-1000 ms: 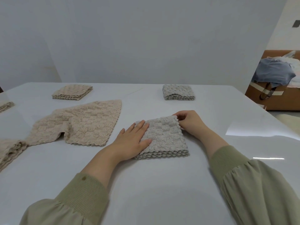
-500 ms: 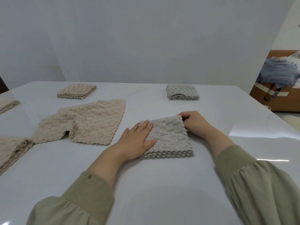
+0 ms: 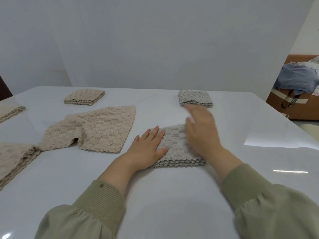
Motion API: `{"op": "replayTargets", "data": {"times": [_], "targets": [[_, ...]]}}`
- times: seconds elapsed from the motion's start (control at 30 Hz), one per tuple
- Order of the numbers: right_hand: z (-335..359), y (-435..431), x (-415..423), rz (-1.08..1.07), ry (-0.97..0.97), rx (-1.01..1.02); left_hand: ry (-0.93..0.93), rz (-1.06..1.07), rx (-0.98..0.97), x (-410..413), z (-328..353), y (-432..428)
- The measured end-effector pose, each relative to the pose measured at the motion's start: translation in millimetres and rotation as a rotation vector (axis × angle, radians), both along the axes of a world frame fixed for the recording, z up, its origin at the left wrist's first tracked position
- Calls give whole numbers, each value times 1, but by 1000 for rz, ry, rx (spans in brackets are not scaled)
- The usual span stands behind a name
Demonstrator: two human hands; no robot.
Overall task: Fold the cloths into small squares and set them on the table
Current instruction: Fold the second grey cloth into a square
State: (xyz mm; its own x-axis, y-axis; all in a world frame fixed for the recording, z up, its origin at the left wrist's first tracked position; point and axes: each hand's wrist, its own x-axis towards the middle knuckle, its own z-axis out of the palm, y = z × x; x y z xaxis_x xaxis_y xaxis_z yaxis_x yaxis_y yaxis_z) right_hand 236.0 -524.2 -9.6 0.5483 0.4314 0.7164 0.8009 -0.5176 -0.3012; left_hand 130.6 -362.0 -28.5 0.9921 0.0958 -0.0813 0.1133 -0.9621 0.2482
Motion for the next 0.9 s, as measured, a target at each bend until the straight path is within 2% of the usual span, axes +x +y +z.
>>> {"op": "replayTargets", "data": {"times": [0.07,0.1,0.17,0.23,0.37,0.5,0.57,0.7,0.77,0.9], "targets": [[-11,10,-11,8,233,-508,2,12,-1,0,0,1],[-15,10,-9,-12,379,-648,7,17,-3,0,0,2],[-19,2,2,-53,551,-681,18,19,-5,0,0,3],[-19,-6,13,-134,592,-589,11,14,-15,-1,0,4],[-18,-12,21,-278,534,-377,-115,49,-131,0,-3,6],[-15,-11,22,-238,574,-312,-138,95,-114,4,-5,6],[-13,-11,20,-164,648,-245,-139,98,-107,3,-4,5],[-8,-9,14,72,862,124,-202,135,-223,2,1,3],[-9,-8,14,201,970,323,-231,188,-359,1,5,1],[-11,-5,17,479,1214,701,-288,373,-816,2,14,4]]}}
